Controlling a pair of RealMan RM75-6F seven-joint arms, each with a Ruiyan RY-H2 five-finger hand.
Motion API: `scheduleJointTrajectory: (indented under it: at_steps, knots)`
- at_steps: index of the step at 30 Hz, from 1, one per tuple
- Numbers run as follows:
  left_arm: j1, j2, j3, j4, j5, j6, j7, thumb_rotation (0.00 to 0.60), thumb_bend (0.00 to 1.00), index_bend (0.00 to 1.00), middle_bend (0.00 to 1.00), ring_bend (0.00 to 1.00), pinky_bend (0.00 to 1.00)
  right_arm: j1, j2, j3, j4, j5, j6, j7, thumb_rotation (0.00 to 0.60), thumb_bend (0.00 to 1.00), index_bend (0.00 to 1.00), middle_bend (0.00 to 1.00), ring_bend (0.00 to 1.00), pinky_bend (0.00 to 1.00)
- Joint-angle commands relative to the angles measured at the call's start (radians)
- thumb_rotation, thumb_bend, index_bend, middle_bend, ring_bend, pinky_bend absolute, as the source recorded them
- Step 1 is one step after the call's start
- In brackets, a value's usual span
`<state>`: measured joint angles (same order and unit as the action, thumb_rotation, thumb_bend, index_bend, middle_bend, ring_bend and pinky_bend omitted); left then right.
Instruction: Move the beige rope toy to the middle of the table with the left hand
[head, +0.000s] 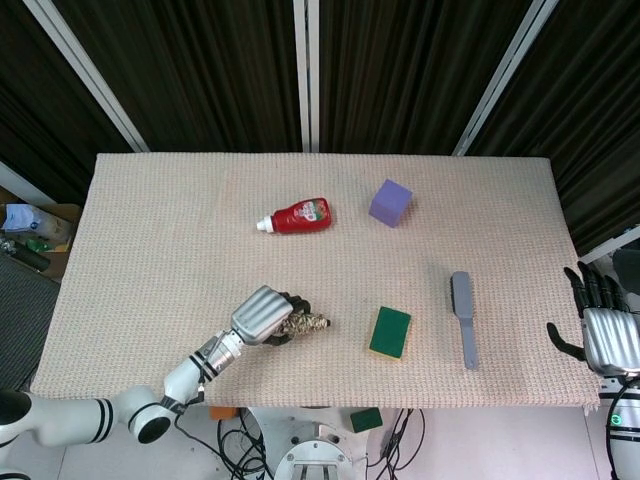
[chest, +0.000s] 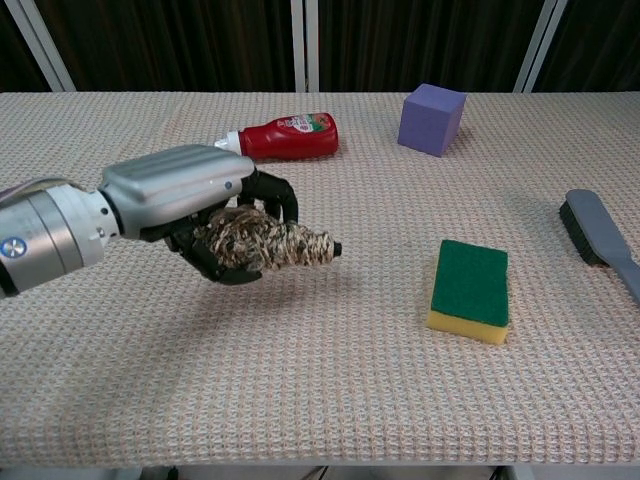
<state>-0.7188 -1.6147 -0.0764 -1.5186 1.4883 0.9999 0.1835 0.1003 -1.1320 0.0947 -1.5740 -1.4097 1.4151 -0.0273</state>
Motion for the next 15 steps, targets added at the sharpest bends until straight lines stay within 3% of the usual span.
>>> scheduleJointTrajectory:
  at_steps: [1, 7, 15]
  knots:
    - [-0.060, 0.041, -0.083, 0.005, -0.022, -0.041, -0.077, 0.600, 0.38, 0.58, 0.58, 0.58, 0.75, -0.002, 0.003, 0.001, -0.002, 0.000, 0.004, 0.001, 0.584, 0.33, 0.00, 0.00, 0.00, 0.00]
    - [-0.212, 0.005, -0.232, 0.142, -0.128, -0.182, -0.165, 0.600, 0.38, 0.58, 0.58, 0.58, 0.75, -0.007, 0.006, 0.003, -0.001, 0.008, 0.008, 0.010, 0.585, 0.33, 0.00, 0.00, 0.00, 0.00]
    - [-0.390, -0.184, -0.273, 0.432, -0.196, -0.334, -0.237, 0.600, 0.38, 0.58, 0.58, 0.58, 0.75, -0.004, 0.008, 0.008, 0.002, 0.014, 0.002, 0.020, 0.585, 0.33, 0.00, 0.00, 0.00, 0.00]
